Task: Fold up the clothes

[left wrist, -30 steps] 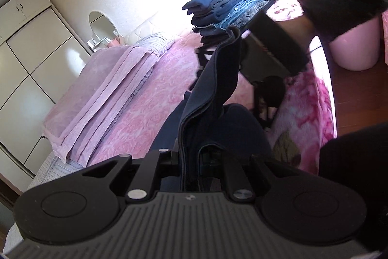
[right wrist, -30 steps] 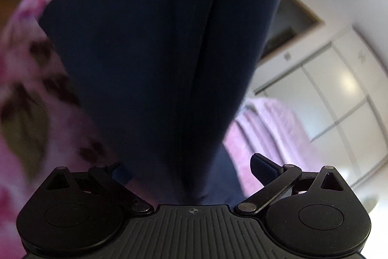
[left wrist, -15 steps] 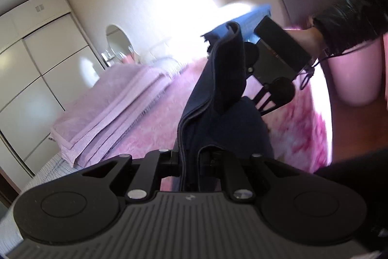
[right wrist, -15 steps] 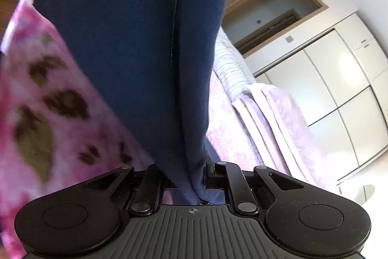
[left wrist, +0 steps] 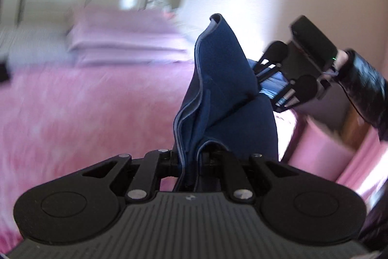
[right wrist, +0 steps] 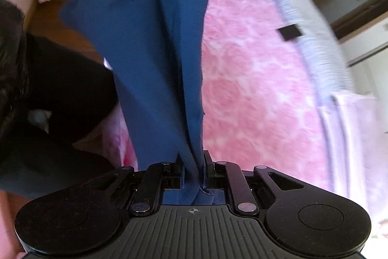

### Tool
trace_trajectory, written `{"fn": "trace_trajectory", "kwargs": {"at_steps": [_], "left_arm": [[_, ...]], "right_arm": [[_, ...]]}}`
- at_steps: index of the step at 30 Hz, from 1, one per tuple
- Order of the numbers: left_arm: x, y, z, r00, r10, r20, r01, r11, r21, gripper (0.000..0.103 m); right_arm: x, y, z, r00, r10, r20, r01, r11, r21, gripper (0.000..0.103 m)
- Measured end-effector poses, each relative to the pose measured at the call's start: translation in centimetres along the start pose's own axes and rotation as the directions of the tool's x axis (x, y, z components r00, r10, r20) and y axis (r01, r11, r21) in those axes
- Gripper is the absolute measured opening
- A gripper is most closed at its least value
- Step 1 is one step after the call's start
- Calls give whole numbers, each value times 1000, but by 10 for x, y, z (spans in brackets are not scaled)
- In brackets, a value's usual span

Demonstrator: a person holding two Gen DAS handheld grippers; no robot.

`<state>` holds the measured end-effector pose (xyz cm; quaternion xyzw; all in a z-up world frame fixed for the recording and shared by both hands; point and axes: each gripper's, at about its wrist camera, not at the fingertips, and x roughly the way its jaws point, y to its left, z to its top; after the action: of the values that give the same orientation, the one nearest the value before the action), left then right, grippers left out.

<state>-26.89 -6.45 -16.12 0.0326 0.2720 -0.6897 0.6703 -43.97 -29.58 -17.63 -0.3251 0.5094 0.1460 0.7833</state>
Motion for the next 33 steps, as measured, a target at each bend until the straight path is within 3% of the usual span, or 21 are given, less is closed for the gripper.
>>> {"fn": "trace_trajectory", "kwargs": {"at_steps": [4,8,13,15,17,18,19,22,26,29,33], "left_arm": [[17,76,-14,999,43,-12,-45,969,-241,9],[39,128,-13,997,76,-34,-83,934,-347,9],[78,176,-17,984,111,-141,-160,899,-408,10],[86,188,-30,972,134,-192,-204,890,-407,11],[91,196,-39,963,149,-222,-230,886,-402,15],[91,199,-41,963,150,-224,-233,882,-410,16],[89,201,-41,964,152,-220,-234,878,-417,18],[78,204,-39,958,201,-207,-272,867,-417,20],[61,192,-18,917,351,-187,-392,878,-274,20],[52,180,-4,912,378,-161,-406,890,-208,20],[63,170,6,929,340,-148,-364,913,-183,21]], "right_arm": [[58,-61,41,995,94,-25,-94,996,-1,11],[121,-114,72,986,157,-56,-155,987,27,11],[212,-180,45,957,288,-19,-283,948,143,13],[229,-189,27,956,292,35,-293,938,186,17],[239,-200,11,959,262,108,-280,929,242,31],[241,-208,5,962,225,152,-261,924,280,54],[239,-215,-4,965,176,193,-234,910,341,68],[225,-247,-37,945,55,323,-242,781,575,69],[173,-226,-65,918,-110,382,-233,628,743,69],[142,-207,-88,890,-172,421,-287,505,814,69],[123,-170,-142,878,-210,431,-366,287,885,68]]}}
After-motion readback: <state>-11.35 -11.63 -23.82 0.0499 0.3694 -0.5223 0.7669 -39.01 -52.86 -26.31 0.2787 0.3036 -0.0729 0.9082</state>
